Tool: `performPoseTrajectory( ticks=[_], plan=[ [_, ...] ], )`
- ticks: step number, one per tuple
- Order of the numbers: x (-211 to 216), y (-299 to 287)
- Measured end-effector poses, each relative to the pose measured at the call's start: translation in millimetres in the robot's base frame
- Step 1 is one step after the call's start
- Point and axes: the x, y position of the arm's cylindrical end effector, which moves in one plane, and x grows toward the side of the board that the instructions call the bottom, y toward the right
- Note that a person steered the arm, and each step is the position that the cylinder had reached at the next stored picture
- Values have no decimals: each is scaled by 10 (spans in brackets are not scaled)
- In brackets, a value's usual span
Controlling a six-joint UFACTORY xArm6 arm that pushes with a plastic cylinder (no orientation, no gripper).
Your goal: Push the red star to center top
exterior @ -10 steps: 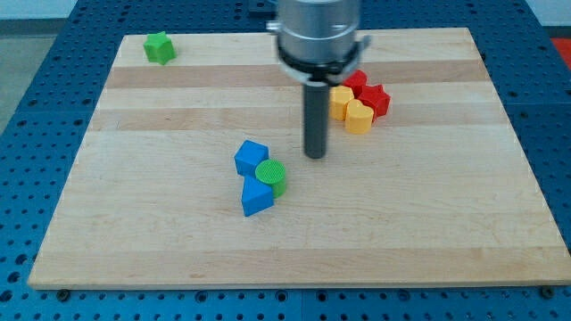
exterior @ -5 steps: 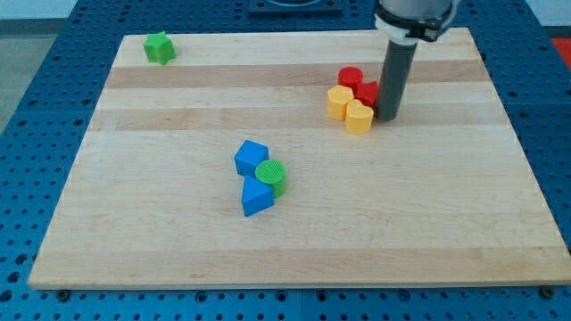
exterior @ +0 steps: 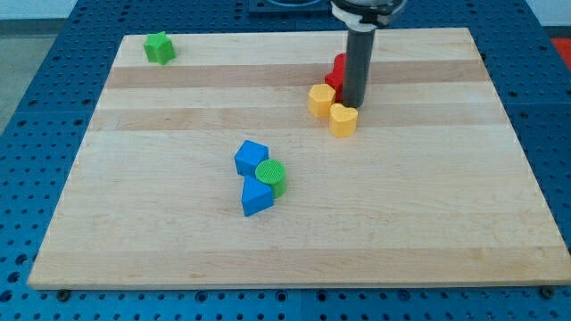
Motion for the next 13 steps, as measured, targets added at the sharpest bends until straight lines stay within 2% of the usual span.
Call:
performPoseTrajectory(
  ticks=[2, 5, 8, 13],
  plan=[
    [-224, 166],
    [-61, -271],
    [-82, -595],
    [-674, -791]
  ],
)
